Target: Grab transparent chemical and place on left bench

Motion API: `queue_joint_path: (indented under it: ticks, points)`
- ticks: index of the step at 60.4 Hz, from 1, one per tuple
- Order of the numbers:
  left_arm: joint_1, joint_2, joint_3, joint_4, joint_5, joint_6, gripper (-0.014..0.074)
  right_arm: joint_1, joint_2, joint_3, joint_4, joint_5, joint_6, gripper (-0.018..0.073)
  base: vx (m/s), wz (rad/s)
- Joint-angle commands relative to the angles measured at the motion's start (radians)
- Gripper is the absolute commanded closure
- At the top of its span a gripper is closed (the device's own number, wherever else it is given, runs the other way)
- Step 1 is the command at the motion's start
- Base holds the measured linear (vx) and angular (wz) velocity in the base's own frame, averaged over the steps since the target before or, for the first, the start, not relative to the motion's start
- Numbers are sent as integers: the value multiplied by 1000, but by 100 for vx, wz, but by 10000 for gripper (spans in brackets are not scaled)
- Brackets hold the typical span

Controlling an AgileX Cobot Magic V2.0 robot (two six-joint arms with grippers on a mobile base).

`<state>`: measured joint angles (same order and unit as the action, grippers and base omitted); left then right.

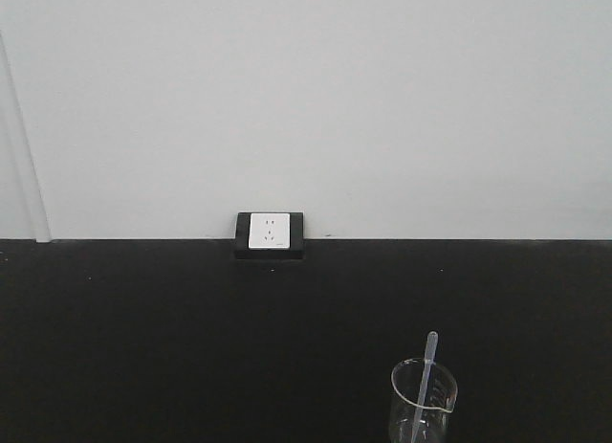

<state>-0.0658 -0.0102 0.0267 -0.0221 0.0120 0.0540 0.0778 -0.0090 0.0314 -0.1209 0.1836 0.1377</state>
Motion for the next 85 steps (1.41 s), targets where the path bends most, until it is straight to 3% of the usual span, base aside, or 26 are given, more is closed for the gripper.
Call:
queue_joint_path:
  ticks: [1,31,47,52,61,68,75,85]
  points:
    - [-2,-19,16,-1,-78,-8,600,0,-8,6,-9,-82,-7,567,0,0]
    - [-2,-19,16,-1,-78,-8,600,0,-8,5,-9,-133,-7,567,0,0]
    - [-2,-19,16,-1,-78,-8,600,0,-7,-1,-9,-353,-7,565,0,0]
    - [-2,-19,16,-1,-78,-8,600,0,20,-43,-6,-351,-5,564,0,0]
    - [-2,-19,16,-1,-78,-8,600,0,167,-191,-6,-226,-5,562,0,0]
    - [-2,-19,16,-1,-78,-8,600,-2,343,-282,-16,-216,-6,559,0,0]
    - [-2,-19,16,-1,-78,-8,600,-2,527,-329,-16,-287,-6,548,0,0]
    - [-2,-19,16,-1,-78,-8,600,-2,784,-348,33,-527,-5,508,0,0]
